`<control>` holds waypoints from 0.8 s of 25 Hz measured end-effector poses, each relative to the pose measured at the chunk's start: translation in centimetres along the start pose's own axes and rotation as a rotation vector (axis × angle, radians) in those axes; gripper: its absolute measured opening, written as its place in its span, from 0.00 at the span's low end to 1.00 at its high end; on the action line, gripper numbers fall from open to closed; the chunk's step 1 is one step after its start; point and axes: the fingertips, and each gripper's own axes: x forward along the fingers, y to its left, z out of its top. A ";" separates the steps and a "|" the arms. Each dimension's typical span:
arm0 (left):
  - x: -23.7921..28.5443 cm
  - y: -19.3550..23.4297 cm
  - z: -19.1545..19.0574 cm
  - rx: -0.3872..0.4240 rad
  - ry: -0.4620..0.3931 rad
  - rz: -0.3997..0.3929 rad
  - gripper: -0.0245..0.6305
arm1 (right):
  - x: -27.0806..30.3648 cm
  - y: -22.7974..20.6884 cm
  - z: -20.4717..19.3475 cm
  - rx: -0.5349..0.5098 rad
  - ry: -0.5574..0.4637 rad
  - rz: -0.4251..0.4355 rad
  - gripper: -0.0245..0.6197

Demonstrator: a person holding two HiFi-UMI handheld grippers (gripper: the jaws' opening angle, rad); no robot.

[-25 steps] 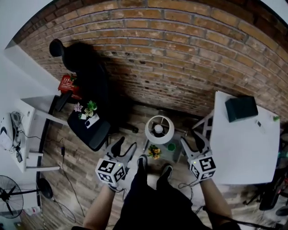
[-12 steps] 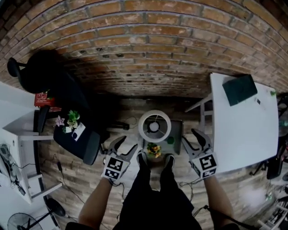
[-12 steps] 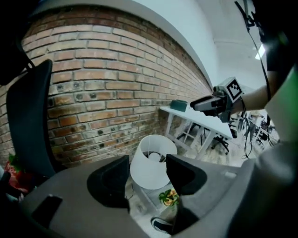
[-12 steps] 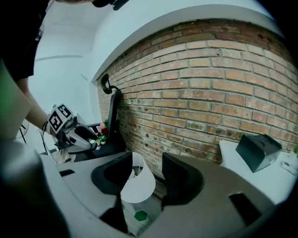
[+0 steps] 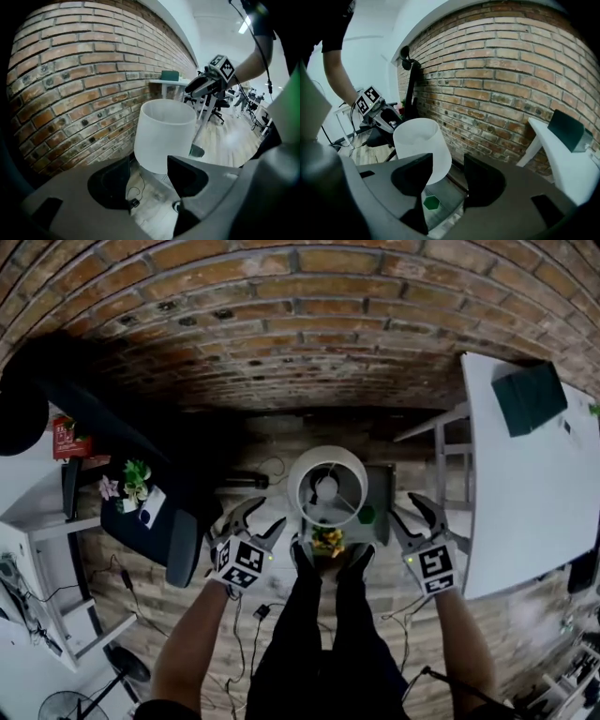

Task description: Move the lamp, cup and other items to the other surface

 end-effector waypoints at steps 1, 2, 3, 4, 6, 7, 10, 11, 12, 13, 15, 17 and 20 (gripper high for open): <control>0.9 0.1 -0.7 -0.019 0.009 -0.012 0.41 | 1.1 -0.3 -1.0 0.002 0.003 0.016 0.37; 1.8 0.2 -1.4 -0.063 0.012 -0.025 0.41 | 2.0 -0.6 -2.0 0.030 0.011 0.030 0.37; 2.7 0.5 -2.1 -0.127 0.010 -0.034 0.41 | 3.0 -0.8 -3.0 0.085 0.028 0.040 0.37; 3.4 0.8 -2.6 -0.192 0.004 -0.038 0.41 | 3.8 -1.1 -4.0 0.148 0.043 0.049 0.38; 5.0 1.4 -3.8 -0.278 0.004 -0.036 0.41 | 5.9 -1.9 -6.1 0.230 0.053 0.070 0.38; 5.8 1.6 -4.4 -0.293 0.011 -0.037 0.41 | 7.0 -2.2 -7.4 0.239 0.053 0.081 0.39; 8.3 1.5 -6.2 -0.274 0.049 -0.049 0.41 | 9.9 -2.8 -10.4 0.232 0.071 0.096 0.39; 9.1 1.5 -6.7 -0.262 0.060 -0.052 0.41 | 10.7 -2.8 -11.2 0.228 0.081 0.097 0.39; 9.8 1.6 -7.2 -0.247 0.071 -0.051 0.41 | 11.4 -2.7 -11.9 0.221 0.093 0.098 0.39; 10.5 1.8 -7.7 -0.229 0.084 -0.047 0.41 | 12.1 -2.6 -12.6 0.210 0.108 0.098 0.39; 11.9 2.2 -8.9 -0.172 0.114 -0.037 0.41 | 13.5 -2.4 -14.1 0.164 0.144 0.097 0.39; 13.1 2.2 -9.9 -0.050 0.153 -0.034 0.41 | 14.7 -2.0 -15.3 0.063 0.178 0.100 0.40; 14.8 1.2 -10.8 0.188 0.188 -0.067 0.41 | 16.5 -0.5 -17.0 -0.147 0.206 0.141 0.41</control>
